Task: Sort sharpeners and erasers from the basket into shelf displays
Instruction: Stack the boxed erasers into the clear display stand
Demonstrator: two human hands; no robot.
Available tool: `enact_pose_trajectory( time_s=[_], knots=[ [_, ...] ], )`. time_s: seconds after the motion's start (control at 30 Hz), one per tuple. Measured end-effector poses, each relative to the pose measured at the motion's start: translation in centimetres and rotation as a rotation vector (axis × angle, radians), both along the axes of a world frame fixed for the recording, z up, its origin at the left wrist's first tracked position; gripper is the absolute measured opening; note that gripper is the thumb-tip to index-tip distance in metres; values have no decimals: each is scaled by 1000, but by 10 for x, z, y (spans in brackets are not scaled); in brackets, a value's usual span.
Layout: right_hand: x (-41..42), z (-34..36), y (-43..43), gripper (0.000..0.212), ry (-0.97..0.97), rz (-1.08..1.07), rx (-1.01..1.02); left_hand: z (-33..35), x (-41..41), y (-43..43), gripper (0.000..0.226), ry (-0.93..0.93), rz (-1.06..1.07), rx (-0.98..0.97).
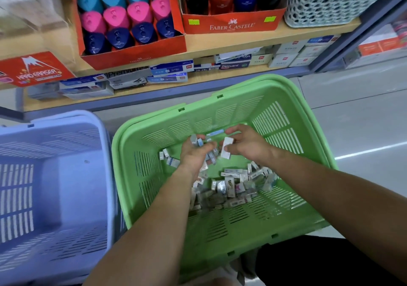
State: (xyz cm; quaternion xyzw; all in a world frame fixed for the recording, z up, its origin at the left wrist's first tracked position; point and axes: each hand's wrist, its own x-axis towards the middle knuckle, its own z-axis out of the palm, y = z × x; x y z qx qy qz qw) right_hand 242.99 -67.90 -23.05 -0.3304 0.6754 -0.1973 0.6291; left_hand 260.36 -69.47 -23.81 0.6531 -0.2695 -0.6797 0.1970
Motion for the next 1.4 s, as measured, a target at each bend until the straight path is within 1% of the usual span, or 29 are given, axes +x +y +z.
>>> enact_pose_trajectory(
  time_s=[0.07,0.17,0.23,0.33,0.43,0.47,0.6,0.73,0.9,1.17,1.3,1.4],
  knots=[
    [0,21,-1,32,-111,-105,1,12,5,-5,34,-29,-78,-56],
    [1,55,4,23,-154,-82,5,45,17,-12,28,-36,-243,-131],
    [6,80,7,25,-158,-77,-17,73,31,-14,28,-31,-346,-188],
    [21,119,10,31,-141,-56,-109,121,55,-14,26,-28,-483,-280],
    [42,161,14,27,-187,-51,-211,171,81,-17,28,-34,-555,-381],
    [50,175,16,28,-212,-44,-242,187,91,-19,29,-24,-546,-396],
    [86,224,17,48,-332,-18,-318,242,136,-23,29,0,-506,-477],
    [128,257,9,49,-447,-3,-362,283,185,-21,28,-32,-433,-552],
    [179,282,-12,40,-419,49,-404,303,244,-24,26,-66,-328,-634],
    [238,287,-60,32,-422,90,-441,319,307,-43,24,-166,-220,-683],
    [257,276,-92,25,-365,63,-458,310,326,-65,23,-198,-155,-671],
    [265,268,-123,24,-305,-25,-443,302,333,-83,22,-263,-149,-690]
  ],
)
